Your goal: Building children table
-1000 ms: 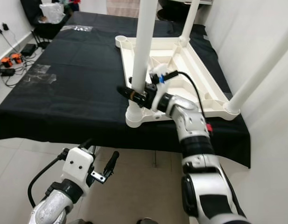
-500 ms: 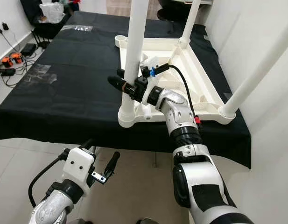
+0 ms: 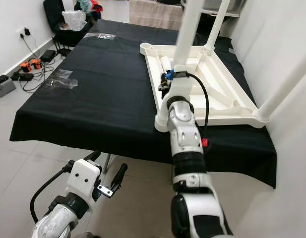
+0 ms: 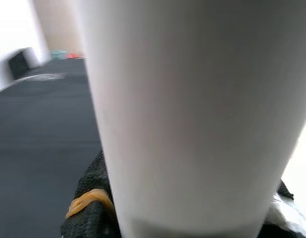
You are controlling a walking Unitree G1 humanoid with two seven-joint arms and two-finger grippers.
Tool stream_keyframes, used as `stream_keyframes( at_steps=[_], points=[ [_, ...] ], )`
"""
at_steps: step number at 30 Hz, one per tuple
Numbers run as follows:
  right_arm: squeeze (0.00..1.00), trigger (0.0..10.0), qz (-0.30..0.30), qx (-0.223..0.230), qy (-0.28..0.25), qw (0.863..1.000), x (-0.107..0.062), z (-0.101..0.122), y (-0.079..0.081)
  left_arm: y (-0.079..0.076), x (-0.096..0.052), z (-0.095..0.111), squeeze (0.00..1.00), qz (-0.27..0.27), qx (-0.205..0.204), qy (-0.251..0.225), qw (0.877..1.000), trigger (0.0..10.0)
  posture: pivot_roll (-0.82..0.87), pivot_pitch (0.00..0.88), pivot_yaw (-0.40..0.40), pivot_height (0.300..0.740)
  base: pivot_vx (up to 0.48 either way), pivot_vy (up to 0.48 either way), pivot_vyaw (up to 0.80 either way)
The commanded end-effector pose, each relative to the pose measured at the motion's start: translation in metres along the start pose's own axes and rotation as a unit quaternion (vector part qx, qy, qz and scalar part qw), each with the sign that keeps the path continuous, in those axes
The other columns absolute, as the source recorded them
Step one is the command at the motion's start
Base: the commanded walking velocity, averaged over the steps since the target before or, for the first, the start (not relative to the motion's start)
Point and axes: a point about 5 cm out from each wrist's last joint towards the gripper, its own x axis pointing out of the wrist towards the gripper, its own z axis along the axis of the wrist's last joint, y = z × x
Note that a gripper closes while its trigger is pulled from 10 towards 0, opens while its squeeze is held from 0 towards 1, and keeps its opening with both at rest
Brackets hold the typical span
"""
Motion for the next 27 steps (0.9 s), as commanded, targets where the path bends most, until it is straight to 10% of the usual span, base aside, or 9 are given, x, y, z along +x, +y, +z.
stream_keyframes(
  at_steps=[1,4,5,9,10,12,13,24,27],
  points=[
    [0.0,0.0,-0.077,-0.002,0.07,0.995,-0.005,-0.024,-0.018,-0.001,-0.001,-0.006,0.0,0.0,0.001,0.012,1.0,10.0,0.08,0.11,-0.088,0.74,0.0,0.0,0.0],
    [0.0,0.0,-0.089,0.015,0.08,0.993,-0.009,-0.027,-0.011,-0.001,-0.001,-0.005,0.0,0.001,0.001,0.012,1.0,10.0,0.08,0.114,-0.086,0.74,0.0,0.0,0.0],
    [0.0,9.7,-0.06,0.023,0.071,0.995,-0.007,-0.025,-0.003,-0.001,-0.001,-0.005,0.0,0.001,0.001,0.012,1.0,10.0,0.08,0.114,-0.088,0.74,0.0,0.0,0.0],
    [0.0,10.0,-0.016,0.037,0.043,0.998,-0.005,-0.018,0.01,0.0,0.0,-0.006,0.0,0.002,0.001,0.013,1.0,10.0,0.07,0.117,-0.088,0.74,0.0,0.0,0.0],
    [1.0,10.0,0.069,0.046,-0.011,0.996,-0.008,-0.004,0.025,0.0,-0.001,-0.006,0.0,0.003,0.0,0.014,1.0,10.0,0.07,0.117,-0.088,0.74,0.0,0.0,0.0],
    [1.0,10.0,0.1,0.046,-0.025,0.994,-0.01,-0.001,0.029,0.0,0.0,-0.006,0.0,0.002,0.0,0.014,1.0,10.0,0.07,0.116,-0.089,0.74,0.0,0.0,0.0],
    [0.0,10.0,0.12,0.028,-0.039,0.992,-0.01,0.003,0.029,0.0,0.0,-0.006,0.0,0.002,0.0,0.014,1.0,10.0,0.07,0.116,-0.089,0.74,0.0,0.0,0.0],
    [0.0,10.0,0.382,0.1,0.008,0.919,0.004,0.006,0.016,0.0,0.0,-0.006,0.0,0.003,0.001,0.014,1.0,10.0,0.08,0.117,-0.091,0.74,0.0,0.0,0.0],
    [0.0,10.0,0.505,0.093,0.042,0.857,-0.005,0.0,0.014,0.0,0.001,-0.006,0.0,0.003,0.001,0.014,1.0,10.0,0.08,0.118,-0.091,0.74,0.0,0.0,0.0]
  ],
)
